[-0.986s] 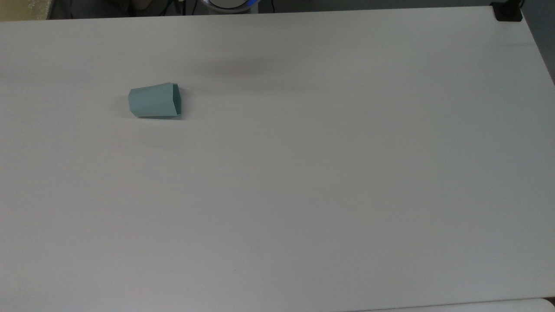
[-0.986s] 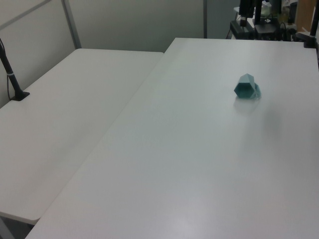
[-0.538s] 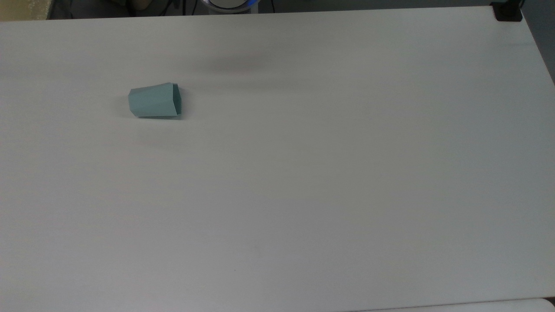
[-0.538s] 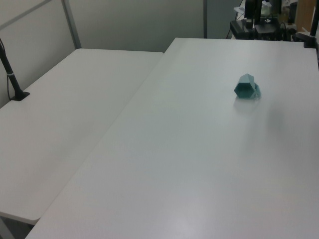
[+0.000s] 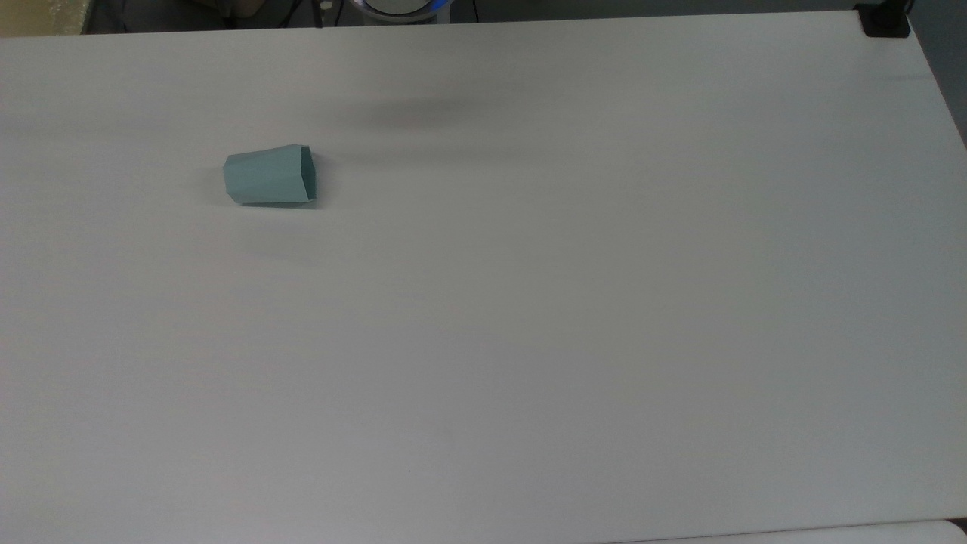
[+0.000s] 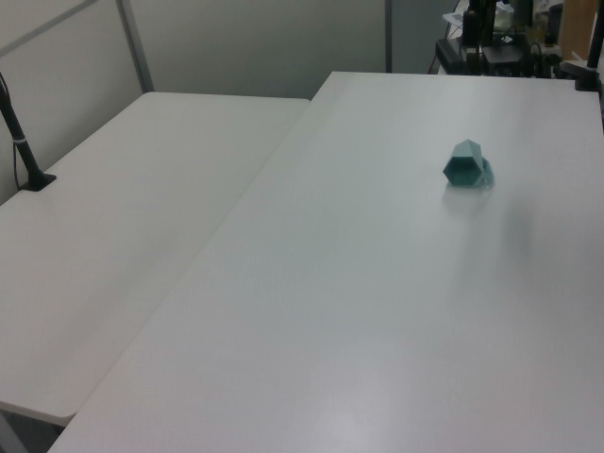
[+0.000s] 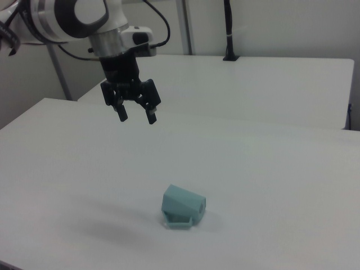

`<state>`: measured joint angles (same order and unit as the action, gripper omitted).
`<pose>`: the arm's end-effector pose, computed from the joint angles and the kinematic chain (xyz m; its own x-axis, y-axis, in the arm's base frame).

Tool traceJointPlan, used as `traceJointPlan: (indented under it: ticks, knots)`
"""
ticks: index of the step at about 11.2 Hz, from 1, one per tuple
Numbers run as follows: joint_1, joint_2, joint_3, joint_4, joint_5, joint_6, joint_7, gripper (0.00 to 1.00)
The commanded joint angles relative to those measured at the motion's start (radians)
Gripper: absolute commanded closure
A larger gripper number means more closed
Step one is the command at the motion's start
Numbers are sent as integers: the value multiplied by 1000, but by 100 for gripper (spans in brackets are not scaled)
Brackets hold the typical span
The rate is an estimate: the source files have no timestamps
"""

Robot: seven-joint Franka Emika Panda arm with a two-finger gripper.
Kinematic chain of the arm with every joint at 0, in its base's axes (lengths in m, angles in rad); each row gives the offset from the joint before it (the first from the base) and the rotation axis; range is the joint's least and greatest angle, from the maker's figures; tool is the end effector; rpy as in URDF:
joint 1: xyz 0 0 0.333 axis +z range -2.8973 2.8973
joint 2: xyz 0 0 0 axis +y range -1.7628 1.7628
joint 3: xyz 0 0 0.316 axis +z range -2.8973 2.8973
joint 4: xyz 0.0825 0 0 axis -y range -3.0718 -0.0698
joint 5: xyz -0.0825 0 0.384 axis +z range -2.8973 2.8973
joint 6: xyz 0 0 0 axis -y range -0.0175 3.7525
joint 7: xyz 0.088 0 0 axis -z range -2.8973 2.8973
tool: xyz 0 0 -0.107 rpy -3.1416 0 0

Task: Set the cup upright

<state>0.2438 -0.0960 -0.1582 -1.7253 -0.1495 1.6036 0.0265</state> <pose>0.5253 0.0258 0.6064 0.9976 0.0653 -0.0236 0.0679 -0.9886 0.1344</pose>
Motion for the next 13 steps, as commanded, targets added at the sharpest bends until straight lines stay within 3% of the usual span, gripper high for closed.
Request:
traceJointPlan:
  ticks: [1, 4, 7, 10, 13]
  knots:
    - [63, -13, 3, -37, -97, 15, 120, 0]
    - [146, -8, 5, -130, -241, 122, 287, 0]
    - [257, 21, 5, -215, -390, 144, 366, 0]
    - [348, 71, 5, -322, -574, 219, 545, 0]
    - [371, 151, 5, -375, -669, 249, 641, 0]
